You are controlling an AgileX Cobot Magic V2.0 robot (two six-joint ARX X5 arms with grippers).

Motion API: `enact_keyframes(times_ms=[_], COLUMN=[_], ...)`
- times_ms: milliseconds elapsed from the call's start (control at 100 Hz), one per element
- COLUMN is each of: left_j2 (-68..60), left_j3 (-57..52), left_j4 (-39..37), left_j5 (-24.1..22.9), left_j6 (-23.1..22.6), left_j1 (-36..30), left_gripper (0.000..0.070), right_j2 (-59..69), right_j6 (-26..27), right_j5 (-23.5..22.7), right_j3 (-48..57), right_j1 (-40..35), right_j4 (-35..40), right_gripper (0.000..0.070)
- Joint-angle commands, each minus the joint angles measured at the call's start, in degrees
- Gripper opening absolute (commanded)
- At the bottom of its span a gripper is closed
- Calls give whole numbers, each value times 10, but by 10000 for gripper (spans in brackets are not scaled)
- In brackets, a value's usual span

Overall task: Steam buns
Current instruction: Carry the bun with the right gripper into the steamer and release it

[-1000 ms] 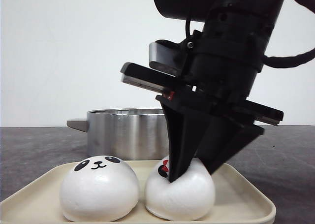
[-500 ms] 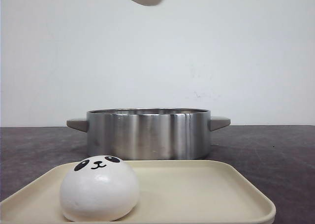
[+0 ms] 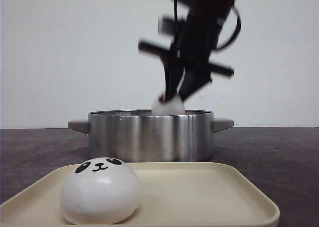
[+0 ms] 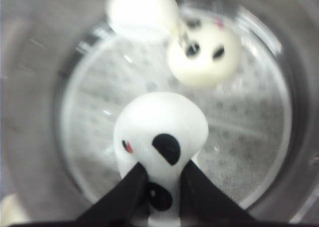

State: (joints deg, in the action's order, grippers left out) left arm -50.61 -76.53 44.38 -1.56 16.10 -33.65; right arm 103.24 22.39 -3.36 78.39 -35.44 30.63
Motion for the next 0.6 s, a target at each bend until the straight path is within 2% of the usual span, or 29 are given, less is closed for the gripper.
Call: enact_keyframes(times_ms=[0,40,60,70,120,150,410,440,460,500,510,560,590], left_j2=[-3,-3,-3,-3,-3,-3,-3,-3,-3,-3,-3,-3,-3], left_j3=[-9,-9,-9,-9,-9,-9,-6,-4,-2,3,4,14,23], left_j4=[7,14,18,21,30,35,87,93,97,106,108,118,123], left_j5=[-1,-1,0,0,0,0,0,0,1,1,1,5,9], left_j6=[0,0,0,0,0,0,0,0,0,1,2,14,23], left_j1=[-4,-4,-4,-4,-4,-4,-4,-4,-4,-5,-6,-7,-9], left_gripper=[580,580,580,580,580,580,580,580,580,580,580,580,580], right_j2=[16,23,26,26,31,31,25,21,17,7,5,-12,-27], right_j6=[-5,-5,-5,-5,-5,-6,-3,-3,-4,-9,-9,-20,-25], right_j5=[-2,-2,-2,-1,-4,-7,-13,-17,-19,-24,-24,-27,-26], right_j3=[7,8,7,7,7,7,13,18,23,33,34,46,52], right_j1=[-3,-3,-3,-3,-2,0,6,8,9,9,9,9,8], right_j4=[-6,-6,-5,-5,-5,-4,-3,3,8,17,17,26,30], right_gripper=[53,147,234,252,431,482,490,477,441,270,245,0,6])
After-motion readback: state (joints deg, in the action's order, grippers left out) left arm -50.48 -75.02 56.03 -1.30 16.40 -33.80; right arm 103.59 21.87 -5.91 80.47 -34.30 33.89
